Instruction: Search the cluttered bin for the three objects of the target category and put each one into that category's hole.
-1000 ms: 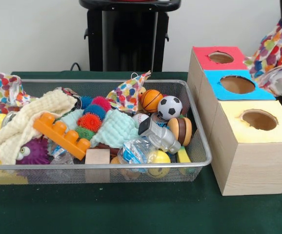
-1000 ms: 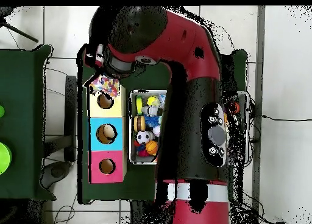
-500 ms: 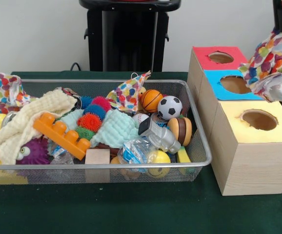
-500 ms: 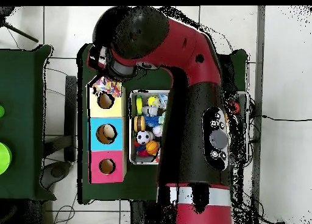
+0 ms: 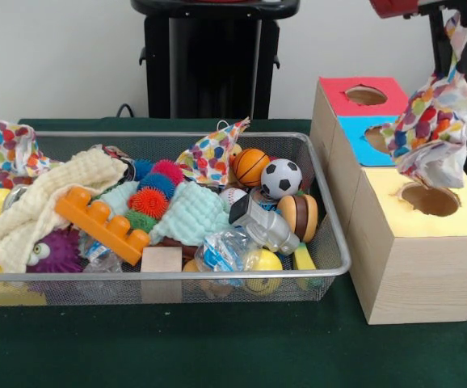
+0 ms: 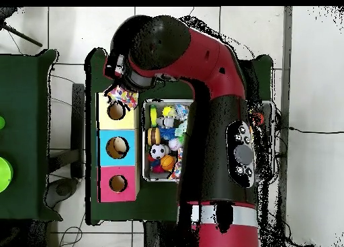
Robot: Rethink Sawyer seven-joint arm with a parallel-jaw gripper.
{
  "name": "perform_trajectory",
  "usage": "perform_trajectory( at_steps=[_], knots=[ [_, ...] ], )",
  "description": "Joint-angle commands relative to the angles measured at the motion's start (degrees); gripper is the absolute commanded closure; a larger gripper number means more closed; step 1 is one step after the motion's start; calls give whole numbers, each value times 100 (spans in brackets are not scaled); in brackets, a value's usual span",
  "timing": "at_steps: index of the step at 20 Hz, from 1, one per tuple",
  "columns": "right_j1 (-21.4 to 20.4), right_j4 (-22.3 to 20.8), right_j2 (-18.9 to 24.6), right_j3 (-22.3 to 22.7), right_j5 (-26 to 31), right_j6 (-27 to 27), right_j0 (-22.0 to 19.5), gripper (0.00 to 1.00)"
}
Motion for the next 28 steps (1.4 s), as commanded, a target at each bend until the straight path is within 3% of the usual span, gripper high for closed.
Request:
perform_trajectory(
  at_steps=[1, 7, 14, 18, 24, 28],
  knots=[
    [104, -140, 213, 1012, -643, 420, -51, 100],
    [145, -195, 212, 1223, -973, 398, -1, 100],
    [260, -310, 157, 1129, -1087, 578, 178, 100],
    [233, -247, 195, 1348, -1258, 519, 166, 100],
    [220, -242, 111, 1118, -897, 845, 333, 100],
    [102, -220, 121, 1290, -826, 721, 304, 100]
  ],
)
